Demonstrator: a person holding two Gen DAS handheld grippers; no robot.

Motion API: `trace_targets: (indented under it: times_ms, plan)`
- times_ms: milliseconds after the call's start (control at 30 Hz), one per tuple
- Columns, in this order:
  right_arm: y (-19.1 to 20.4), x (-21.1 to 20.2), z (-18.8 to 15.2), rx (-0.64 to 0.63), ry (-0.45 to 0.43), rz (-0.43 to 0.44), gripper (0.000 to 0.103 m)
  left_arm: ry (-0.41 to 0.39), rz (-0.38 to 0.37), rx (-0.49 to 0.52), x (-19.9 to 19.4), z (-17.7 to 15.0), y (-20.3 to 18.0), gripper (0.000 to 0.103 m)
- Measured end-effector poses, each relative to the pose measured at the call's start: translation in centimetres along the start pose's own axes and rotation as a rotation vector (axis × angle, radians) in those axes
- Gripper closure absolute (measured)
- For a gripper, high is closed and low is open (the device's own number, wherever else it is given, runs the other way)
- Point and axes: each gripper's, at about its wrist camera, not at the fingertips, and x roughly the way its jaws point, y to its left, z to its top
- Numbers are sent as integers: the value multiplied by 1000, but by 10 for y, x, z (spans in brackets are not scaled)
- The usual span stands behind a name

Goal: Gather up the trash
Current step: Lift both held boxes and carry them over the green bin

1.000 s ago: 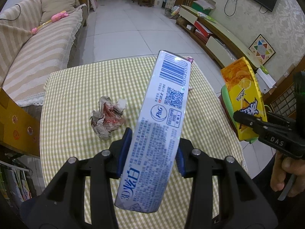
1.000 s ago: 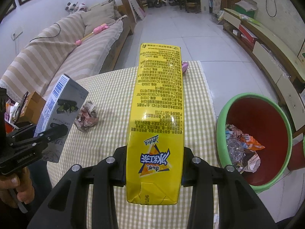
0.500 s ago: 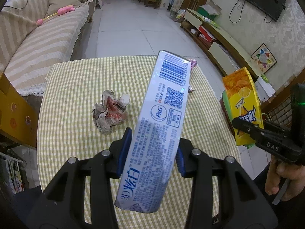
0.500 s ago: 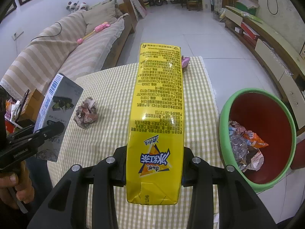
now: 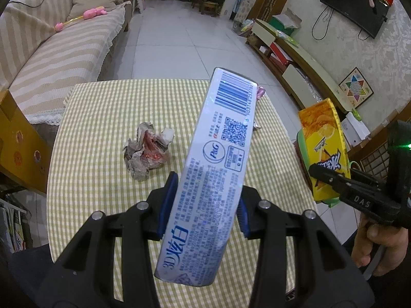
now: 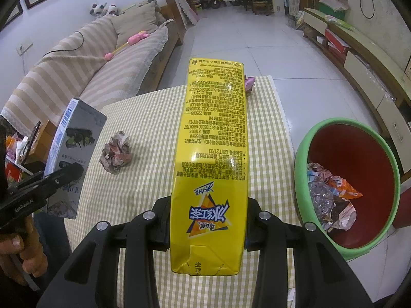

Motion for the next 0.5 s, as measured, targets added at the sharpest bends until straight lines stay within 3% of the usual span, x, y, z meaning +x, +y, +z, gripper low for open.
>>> trace_targets:
  times_ms: [500]
  plan:
    - [-17,-16,-1,33,-27,-18,67,14,-11,33,8,2,-14,63]
